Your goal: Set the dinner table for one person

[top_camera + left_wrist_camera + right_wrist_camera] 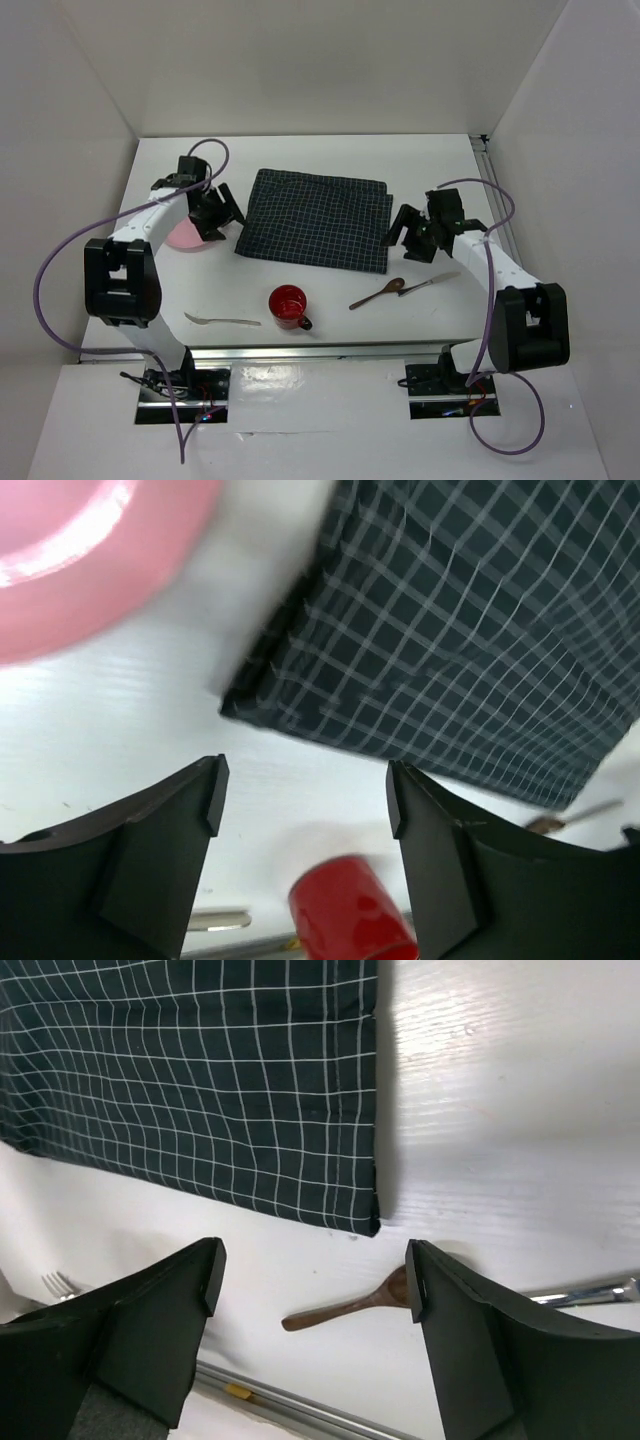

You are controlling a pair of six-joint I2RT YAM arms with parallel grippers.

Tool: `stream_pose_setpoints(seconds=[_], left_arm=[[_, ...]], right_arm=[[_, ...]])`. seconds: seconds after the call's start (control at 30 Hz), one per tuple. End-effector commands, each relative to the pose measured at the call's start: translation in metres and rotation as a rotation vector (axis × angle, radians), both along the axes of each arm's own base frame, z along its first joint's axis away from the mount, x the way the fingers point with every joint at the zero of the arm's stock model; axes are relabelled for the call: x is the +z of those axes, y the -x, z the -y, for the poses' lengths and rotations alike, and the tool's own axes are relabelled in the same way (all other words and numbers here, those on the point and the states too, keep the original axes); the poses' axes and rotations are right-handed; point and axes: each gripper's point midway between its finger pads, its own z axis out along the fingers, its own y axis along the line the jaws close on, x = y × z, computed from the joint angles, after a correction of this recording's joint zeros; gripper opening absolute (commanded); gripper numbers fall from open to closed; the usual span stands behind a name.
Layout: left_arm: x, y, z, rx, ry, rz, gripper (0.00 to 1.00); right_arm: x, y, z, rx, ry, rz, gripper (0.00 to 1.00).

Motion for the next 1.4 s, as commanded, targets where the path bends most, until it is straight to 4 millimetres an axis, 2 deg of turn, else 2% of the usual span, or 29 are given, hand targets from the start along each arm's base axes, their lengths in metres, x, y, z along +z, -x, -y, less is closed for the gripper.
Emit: stream_pose_setpoints(seconds=[0.0, 0.03, 0.1, 0.13, 0.23, 0.3, 0.33, 0.37, 0.4, 0.43, 0.47, 0.5, 0.53, 0.57, 0.6, 0.63, 0.67, 0.73, 0.77, 0.8, 0.83, 0.87, 1.0, 1.07, 1.17, 1.27, 1.3, 1.33, 1.37], left_arm=[[0.055, -0.038, -0.009, 0.011, -0.073, 0.166, 0.82], [0.063, -0.044, -0.012, 0.012, -0.089, 0.193, 0.82], [0.069, -0.049, -0.001, -0.02, -0.12, 0.209, 0.81], [0.078, -0.056, 0.004, -0.039, -0.123, 0.24, 0.79], [0.072, -0.07, 0.017, -0.096, -0.148, 0.23, 0.64], [0.062, -0.077, 0.02, -0.109, -0.172, 0.201, 0.59], [0.055, -0.082, 0.019, -0.107, -0.184, 0.167, 0.58], [0.051, -0.083, 0.022, -0.121, -0.2, 0.154, 0.58], [0.048, -0.085, 0.022, -0.123, -0.201, 0.144, 0.59], [0.048, -0.088, 0.022, -0.13, -0.205, 0.147, 0.59], [0.048, -0.088, 0.024, -0.136, -0.196, 0.147, 0.6], [0.044, -0.087, 0.028, -0.154, -0.2, 0.14, 0.6], [0.045, -0.088, 0.03, -0.158, -0.19, 0.149, 0.62], [0.045, -0.088, 0.03, -0.158, -0.19, 0.149, 0.64], [0.038, -0.089, 0.03, -0.167, -0.196, 0.136, 0.66], [0.037, -0.091, 0.03, -0.168, -0.196, 0.136, 0.68], [0.042, -0.098, 0.031, -0.166, -0.194, 0.154, 0.71], [0.031, -0.105, 0.028, -0.158, -0.217, 0.124, 0.72], [0.04, -0.117, 0.029, -0.15, -0.222, 0.156, 0.72], [0.027, -0.125, 0.028, -0.145, -0.237, 0.138, 0.71], [0.025, -0.133, 0.029, -0.144, -0.237, 0.146, 0.7], [0.034, -0.147, 0.03, -0.134, -0.241, 0.183, 0.7], [0.015, -0.183, 0.034, -0.128, -0.248, 0.199, 0.65], [-0.002, -0.193, 0.034, -0.13, -0.233, 0.183, 0.63], [-0.002, -0.212, 0.041, -0.133, -0.208, 0.252, 0.61], [-0.009, -0.226, 0.045, -0.134, -0.194, 0.293, 0.59], [-0.007, -0.231, 0.046, -0.132, -0.193, 0.31, 0.59], [-0.017, -0.235, 0.046, -0.133, -0.193, 0.307, 0.59], [-0.022, -0.237, 0.047, -0.133, -0.193, 0.305, 0.59]], right_arm=[[0.021, -0.009, 0.012, -0.023, 0.069, 0.032, 0.86], [0.036, -0.019, 0.013, -0.031, 0.075, 0.067, 0.86], [0.039, -0.03, 0.014, -0.037, 0.082, 0.071, 0.86], [0.05, -0.043, 0.012, -0.039, 0.077, 0.111, 0.84], [0.05, -0.082, 0.012, -0.043, 0.099, 0.114, 0.68], [0.039, -0.107, 0.024, -0.08, 0.157, 0.088, 0.61], [0.006, -0.115, 0.027, -0.084, 0.188, -0.01, 0.55], [0.02, -0.14, 0.028, -0.1, 0.2, 0.03, 0.53], [0.013, -0.151, 0.036, -0.137, 0.241, 0.011, 0.53], [-0.012, -0.159, 0.038, -0.137, 0.259, -0.043, 0.52], [-0.003, -0.176, 0.036, -0.141, 0.254, -0.014, 0.52], [-0.008, -0.184, 0.037, -0.147, 0.264, -0.014, 0.52], [-0.03, -0.187, 0.037, -0.133, 0.278, -0.057, 0.55], [-0.025, -0.202, 0.036, -0.137, 0.273, -0.028, 0.62], [-0.031, -0.205, 0.038, -0.13, 0.289, -0.044, 0.64], [-0.052, -0.202, 0.036, -0.121, 0.31, -0.097, 0.66], [-0.049, -0.211, 0.037, -0.129, 0.316, -0.079, 0.67], [-0.06, -0.21, 0.037, -0.115, 0.326, -0.097, 0.67], [-0.059, -0.213, 0.039, -0.123, 0.333, -0.085, 0.67], [-0.067, -0.209, 0.034, -0.111, 0.337, -0.101, 0.66], [-0.066, -0.212, 0.034, -0.105, 0.34, -0.087, 0.64], [-0.07, -0.21, 0.033, -0.1, 0.333, -0.092, 0.61], [-0.076, -0.206, 0.029, -0.076, 0.315, -0.1, 0.48], [-0.075, -0.207, 0.027, -0.063, 0.31, -0.089, 0.47], [-0.078, -0.204, 0.026, -0.056, 0.302, -0.1, 0.47], [-0.074, -0.2, 0.024, -0.05, 0.293, -0.099, 0.63], [-0.072, -0.198, 0.024, -0.05, 0.293, -0.098, 0.73], [-0.072, -0.198, 0.024, -0.05, 0.293, -0.098, 0.76], [-0.072, -0.198, 0.024, -0.058, 0.288, -0.1, 0.89]])
